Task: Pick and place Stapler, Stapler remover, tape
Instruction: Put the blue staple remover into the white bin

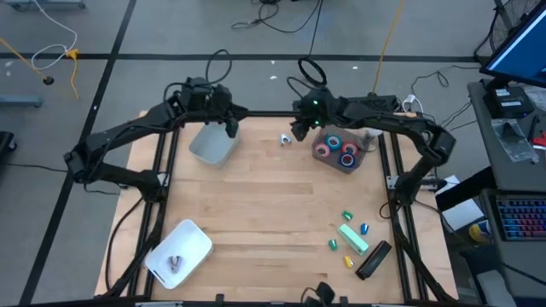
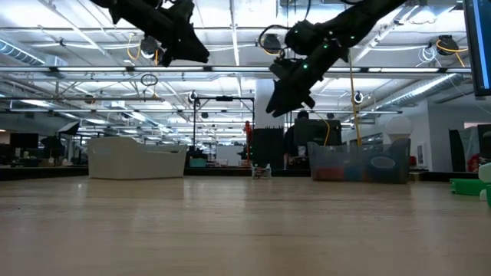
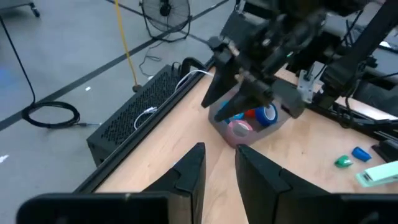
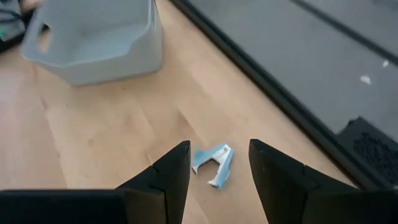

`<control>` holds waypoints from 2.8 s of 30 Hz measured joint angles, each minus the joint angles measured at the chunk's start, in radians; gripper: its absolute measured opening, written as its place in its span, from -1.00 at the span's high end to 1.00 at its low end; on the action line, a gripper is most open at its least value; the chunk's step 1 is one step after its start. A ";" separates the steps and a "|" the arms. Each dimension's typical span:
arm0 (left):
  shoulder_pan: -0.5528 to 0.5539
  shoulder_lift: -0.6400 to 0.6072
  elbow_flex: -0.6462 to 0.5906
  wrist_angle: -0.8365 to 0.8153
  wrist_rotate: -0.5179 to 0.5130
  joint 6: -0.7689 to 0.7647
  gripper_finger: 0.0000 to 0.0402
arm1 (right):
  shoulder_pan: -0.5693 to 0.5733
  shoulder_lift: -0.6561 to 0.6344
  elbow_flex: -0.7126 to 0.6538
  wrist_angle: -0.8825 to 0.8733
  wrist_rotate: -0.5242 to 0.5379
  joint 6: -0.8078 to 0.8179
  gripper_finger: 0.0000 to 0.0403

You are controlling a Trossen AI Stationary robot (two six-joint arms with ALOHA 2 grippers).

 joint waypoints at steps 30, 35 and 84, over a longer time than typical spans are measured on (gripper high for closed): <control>0.123 -0.082 -0.127 0.012 0.123 0.002 0.56 | -0.042 0.256 0.111 -0.061 -0.152 0.068 0.23; 0.120 -0.082 -0.131 0.012 0.123 -0.009 0.56 | -0.035 0.284 0.111 -0.051 -0.127 0.049 0.23; 0.105 -0.082 -0.131 0.027 0.119 -0.006 0.56 | -0.054 0.370 0.111 -0.054 -0.129 -0.013 0.29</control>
